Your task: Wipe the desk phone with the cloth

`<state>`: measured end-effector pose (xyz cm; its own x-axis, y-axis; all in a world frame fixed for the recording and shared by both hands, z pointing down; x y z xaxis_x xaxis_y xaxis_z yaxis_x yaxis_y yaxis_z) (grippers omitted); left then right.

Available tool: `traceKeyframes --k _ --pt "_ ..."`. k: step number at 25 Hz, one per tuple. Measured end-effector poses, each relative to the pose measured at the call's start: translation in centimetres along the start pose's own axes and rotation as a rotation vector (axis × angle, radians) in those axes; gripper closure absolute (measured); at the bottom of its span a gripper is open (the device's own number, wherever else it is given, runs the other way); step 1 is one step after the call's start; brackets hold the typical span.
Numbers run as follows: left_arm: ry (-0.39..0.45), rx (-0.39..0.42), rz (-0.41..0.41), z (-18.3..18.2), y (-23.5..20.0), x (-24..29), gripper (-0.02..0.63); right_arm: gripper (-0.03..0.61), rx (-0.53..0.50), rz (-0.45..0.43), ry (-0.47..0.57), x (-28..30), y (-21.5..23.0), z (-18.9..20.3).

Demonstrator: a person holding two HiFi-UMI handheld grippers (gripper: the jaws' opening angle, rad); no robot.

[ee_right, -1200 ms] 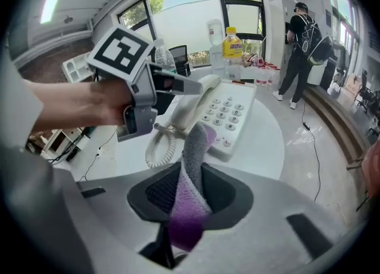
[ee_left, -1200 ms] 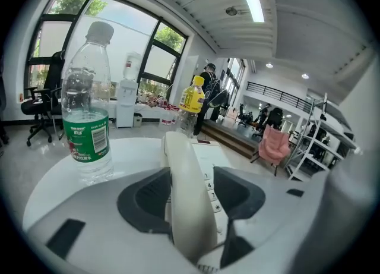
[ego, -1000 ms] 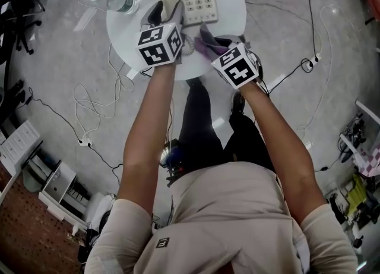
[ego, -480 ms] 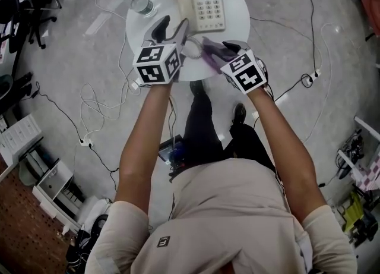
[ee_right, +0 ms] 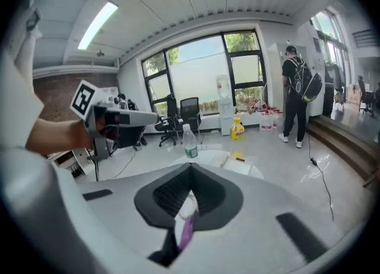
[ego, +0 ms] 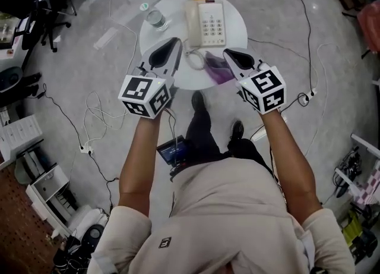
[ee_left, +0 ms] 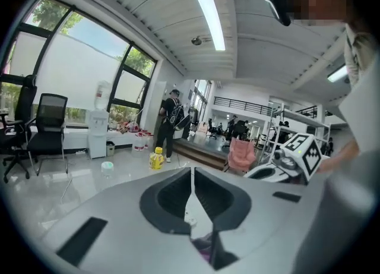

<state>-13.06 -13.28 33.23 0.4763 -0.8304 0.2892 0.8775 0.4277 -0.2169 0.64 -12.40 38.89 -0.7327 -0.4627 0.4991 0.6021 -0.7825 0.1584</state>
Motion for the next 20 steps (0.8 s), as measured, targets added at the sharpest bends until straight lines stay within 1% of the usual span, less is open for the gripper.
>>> traceKeyframes --k 4,6,8,12,15,20 --pt "0.026 0.056 0.029 -2.6 2.6 -3.3 0.595 0.588 -0.032 0.006 0.044 -4.1 -0.4 -2.8" --pt "0.037 0.075 0.038 -3.5 3.9 -4.7 0.595 0.588 -0.022 -0.007 0.067 -6.0 -0.7 -4.0" --pt "0.048 0.083 0.048 -4.1 5.3 -6.1 0.595 0.589 -0.013 -0.019 0.093 -8.0 -1.2 -4.9" --pt "0.073 0.090 0.061 -5.5 8.2 -8.5 0.595 0.589 -0.028 -0.043 0.133 -11.5 -2.5 -6.4" --pt "0.097 0.095 0.063 -6.5 9.7 -10.0 0.595 0.589 -0.047 -0.057 0.154 -13.5 -3.7 -7.2" --pt "0.118 0.110 0.072 -7.4 12.7 -11.8 0.595 0.589 -0.071 -0.064 0.179 -16.8 -5.2 -7.1"
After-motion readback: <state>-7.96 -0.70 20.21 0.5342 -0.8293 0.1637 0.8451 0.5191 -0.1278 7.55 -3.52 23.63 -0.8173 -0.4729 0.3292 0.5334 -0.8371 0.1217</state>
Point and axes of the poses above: the fingertips, and each gripper's own axes: x forward along the fingers, y to its right, z out of its underside, the point moved 2 cm from there along -x, backward along the fingers, and after that the axes turned 1 degree about -z, right-handed, at the moved point
